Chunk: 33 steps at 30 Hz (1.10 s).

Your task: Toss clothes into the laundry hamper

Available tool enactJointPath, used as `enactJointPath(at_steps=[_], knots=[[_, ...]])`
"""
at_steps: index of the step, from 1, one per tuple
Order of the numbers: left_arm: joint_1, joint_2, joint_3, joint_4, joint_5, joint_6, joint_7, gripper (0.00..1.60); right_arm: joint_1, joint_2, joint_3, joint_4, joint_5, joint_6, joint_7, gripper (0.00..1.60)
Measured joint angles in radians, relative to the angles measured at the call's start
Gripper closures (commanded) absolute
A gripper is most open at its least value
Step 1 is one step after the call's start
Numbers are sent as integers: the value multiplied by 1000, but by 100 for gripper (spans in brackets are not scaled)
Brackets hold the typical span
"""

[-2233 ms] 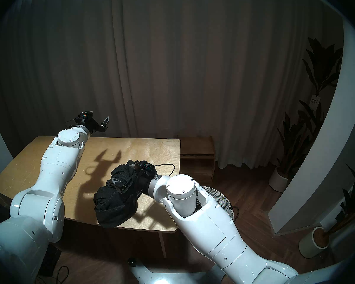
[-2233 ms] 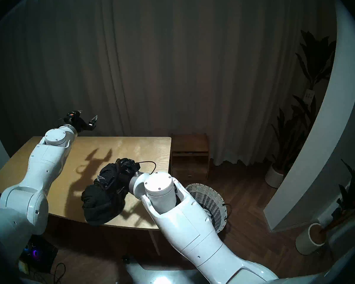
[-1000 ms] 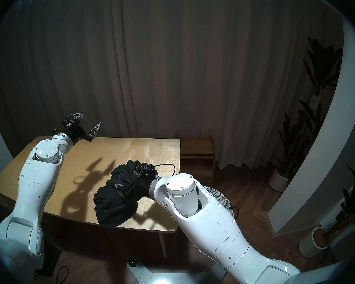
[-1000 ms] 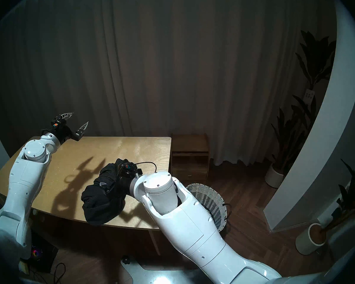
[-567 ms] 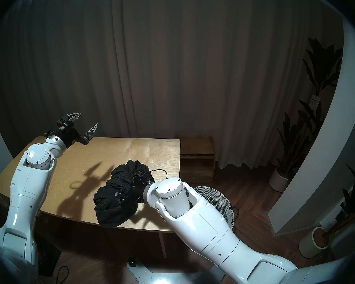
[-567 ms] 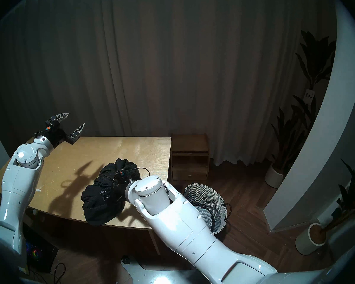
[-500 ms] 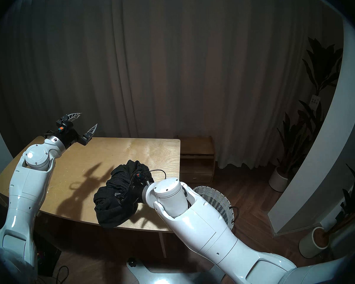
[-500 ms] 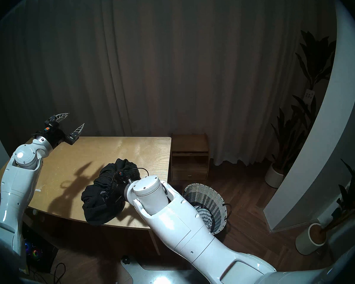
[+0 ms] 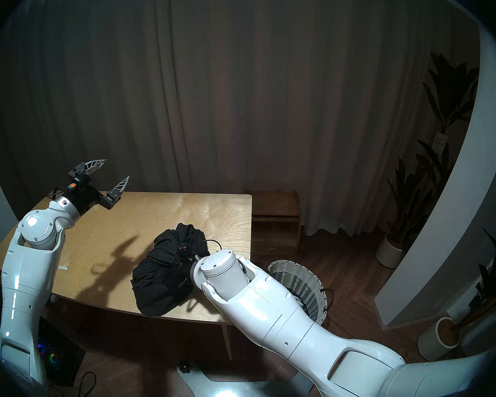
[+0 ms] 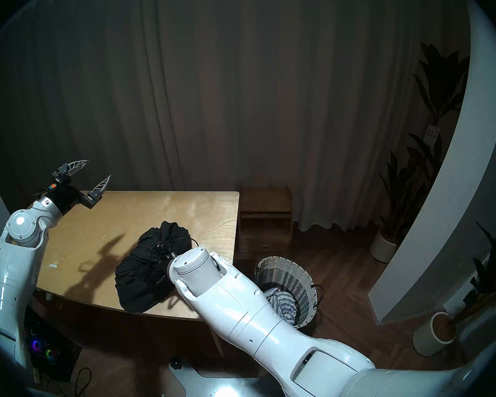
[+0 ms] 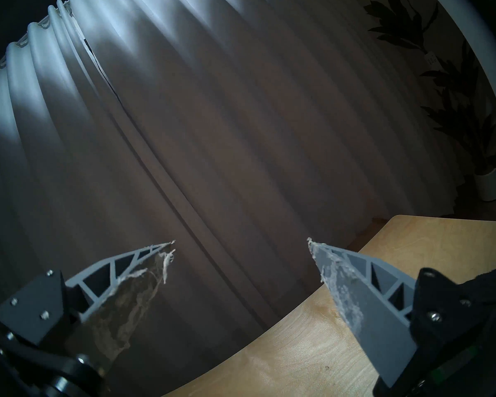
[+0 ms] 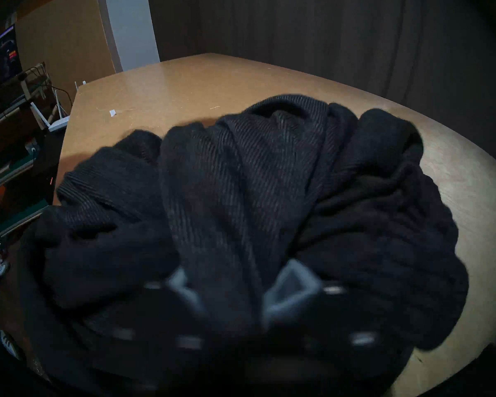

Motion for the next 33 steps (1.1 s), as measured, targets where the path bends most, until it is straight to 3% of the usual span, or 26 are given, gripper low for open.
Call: enactJointPath(at_steps=[6, 13, 22, 33], knots=[[73, -15, -77, -70, -28, 17, -9, 0, 17, -21, 1, 46, 32, -34, -34, 160], [153, -47, -142, -136, -53, 45, -16, 0, 26, -19, 80, 39, 67, -72, -83, 160], [242, -98, -168, -189, -77, 79, -27, 0, 78, 56, 249, -57, 106, -134, -170, 160], [332, -157, -181, -270, -96, 123, -31, 0, 82, 150, 445, -174, 158, -210, -286, 160]])
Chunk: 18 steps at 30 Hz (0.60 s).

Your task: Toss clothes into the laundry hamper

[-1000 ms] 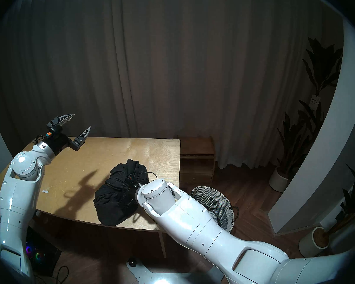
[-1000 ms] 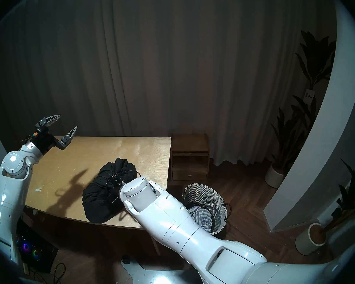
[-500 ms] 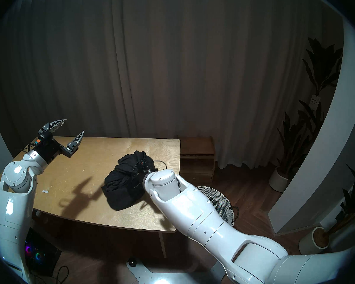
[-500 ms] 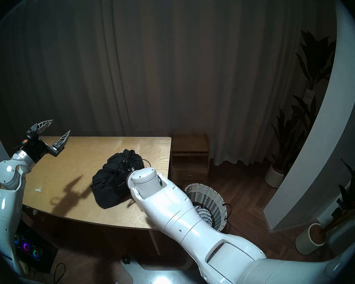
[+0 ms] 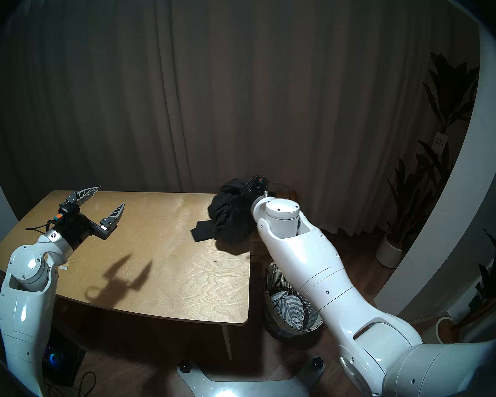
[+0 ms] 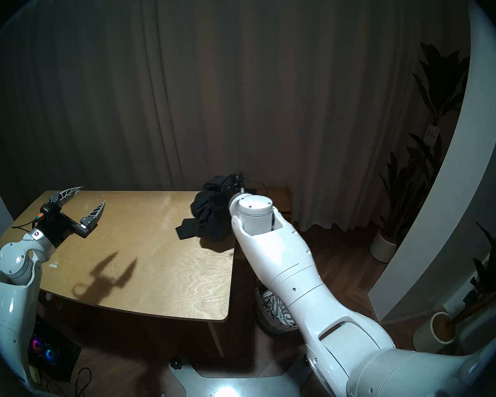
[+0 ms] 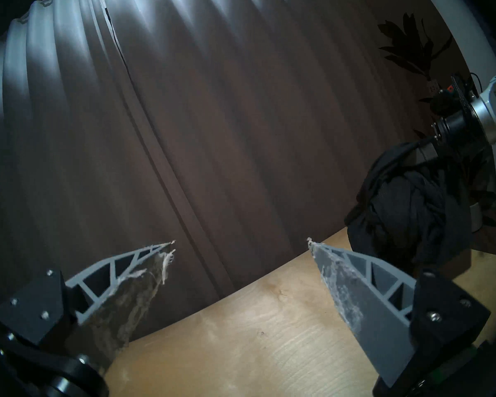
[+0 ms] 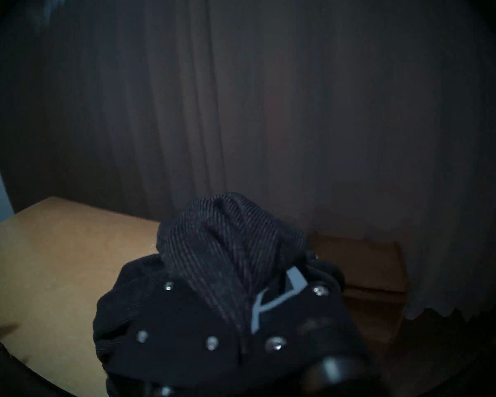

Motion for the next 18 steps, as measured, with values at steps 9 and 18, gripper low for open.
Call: enactJointPath(at_steps=[9, 18], knots=[[59, -41, -3, -90, -6, 44, 15, 0, -26, 29, 140, -82, 48, -66, -68, 160], [120, -86, -2, -201, 9, 136, 64, 0, -96, 39, 251, -178, 101, -120, -111, 160]])
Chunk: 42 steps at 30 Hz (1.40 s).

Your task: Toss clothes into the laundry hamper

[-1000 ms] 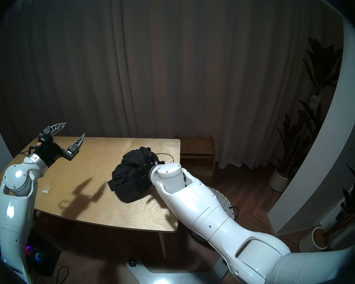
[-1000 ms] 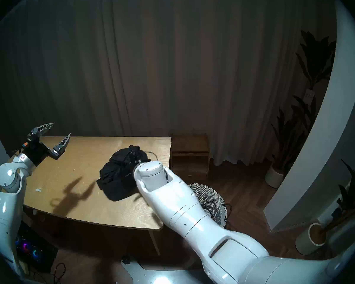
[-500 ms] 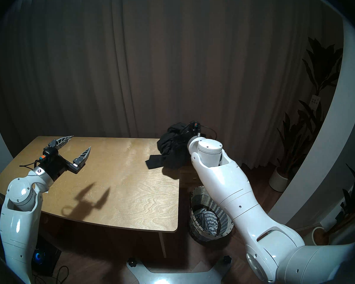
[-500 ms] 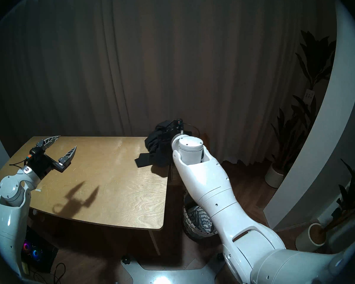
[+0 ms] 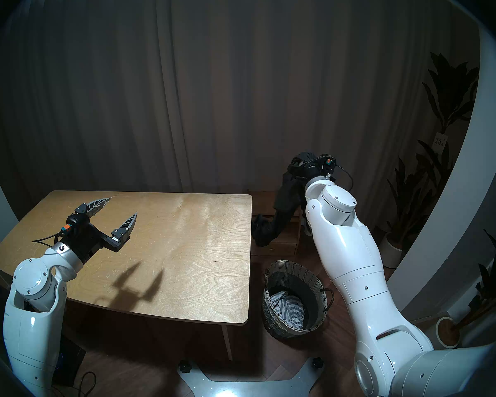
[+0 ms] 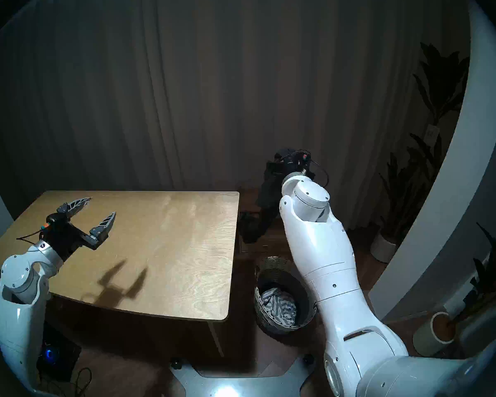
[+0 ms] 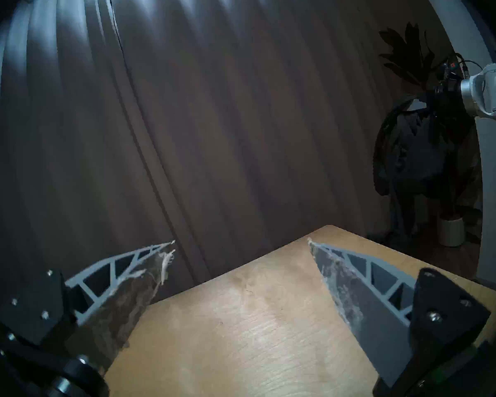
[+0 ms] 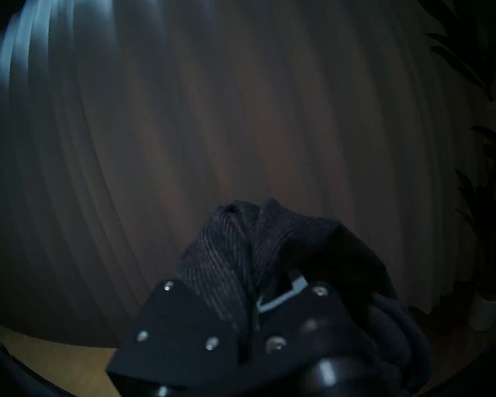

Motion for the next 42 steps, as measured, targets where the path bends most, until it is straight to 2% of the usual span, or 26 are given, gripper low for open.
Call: enactJointPath(at_steps=[9, 17, 25, 29, 32, 42], knots=[[34, -32, 14, -78, 47, 111, 64, 0, -97, 1, 31, -95, 42, -7, 5, 160], [47, -48, 28, -101, 74, 162, 96, 0, -178, 24, 45, -176, 56, 12, 12, 160], [42, -46, 60, -99, 101, 195, 112, 0, -253, 40, 79, -186, 72, 40, -9, 160], [37, -44, 70, -93, 120, 208, 130, 0, -289, 47, 86, -174, 79, 40, -10, 160], [36, -46, 60, -78, 133, 220, 151, 0, -300, 50, 70, -121, 80, 38, 0, 160], [35, -50, 49, -67, 146, 230, 173, 0, -239, 14, 31, 63, 65, 34, 4, 160]])
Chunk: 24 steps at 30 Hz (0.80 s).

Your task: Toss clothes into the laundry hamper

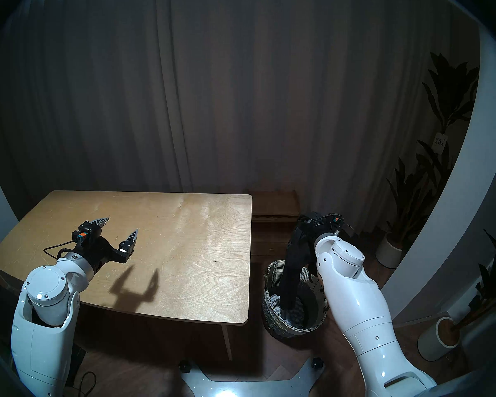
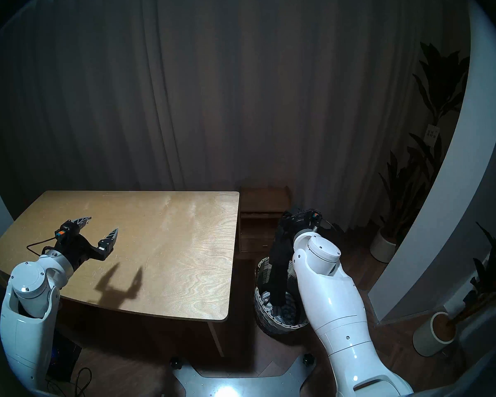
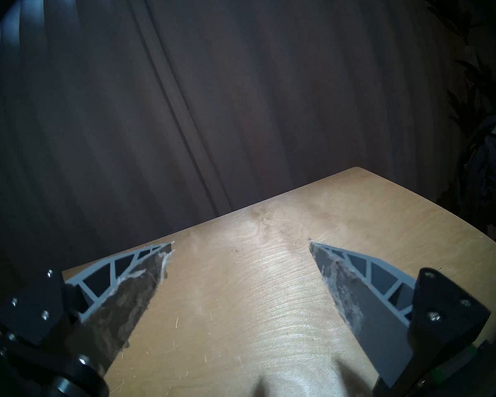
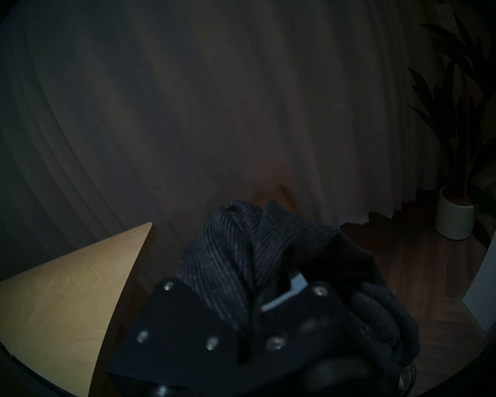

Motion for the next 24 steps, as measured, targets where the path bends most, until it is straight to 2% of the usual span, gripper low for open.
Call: enactJointPath(at_steps=[12, 24], knots=[[-1, -3, 0, 1, 5, -2, 9, 0, 101, -33, 65, 213, -8, -28, -46, 160], [-1, -4, 0, 1, -3, -4, 13, 0, 197, -57, 54, 484, -31, -102, -56, 160]])
